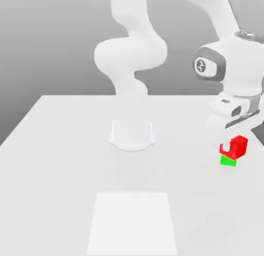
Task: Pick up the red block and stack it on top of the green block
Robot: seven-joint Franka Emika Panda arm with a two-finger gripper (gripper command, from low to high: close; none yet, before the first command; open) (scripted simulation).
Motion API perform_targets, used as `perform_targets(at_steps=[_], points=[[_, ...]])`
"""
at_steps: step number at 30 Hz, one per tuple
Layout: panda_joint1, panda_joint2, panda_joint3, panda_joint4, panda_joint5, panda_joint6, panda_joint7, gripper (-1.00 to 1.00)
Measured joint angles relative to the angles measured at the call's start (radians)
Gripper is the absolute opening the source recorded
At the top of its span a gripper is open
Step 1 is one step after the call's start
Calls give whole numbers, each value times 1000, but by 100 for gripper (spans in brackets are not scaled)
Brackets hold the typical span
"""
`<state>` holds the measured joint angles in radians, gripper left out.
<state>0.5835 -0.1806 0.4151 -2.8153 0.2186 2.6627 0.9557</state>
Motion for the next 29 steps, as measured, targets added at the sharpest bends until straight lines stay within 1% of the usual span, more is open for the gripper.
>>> perform_targets(at_steps=[4, 8, 18, 24, 29], points=[[94, -30, 123, -35, 24, -1, 149, -100], [80, 3, 163, -42, -27, 34, 214, -100], [12, 121, 185, -42, -214, 129, 345, -100], [-5, 187, 172, -39, -324, 180, 422, -100], [-2, 235, 153, -35, -395, 219, 473, -100]])
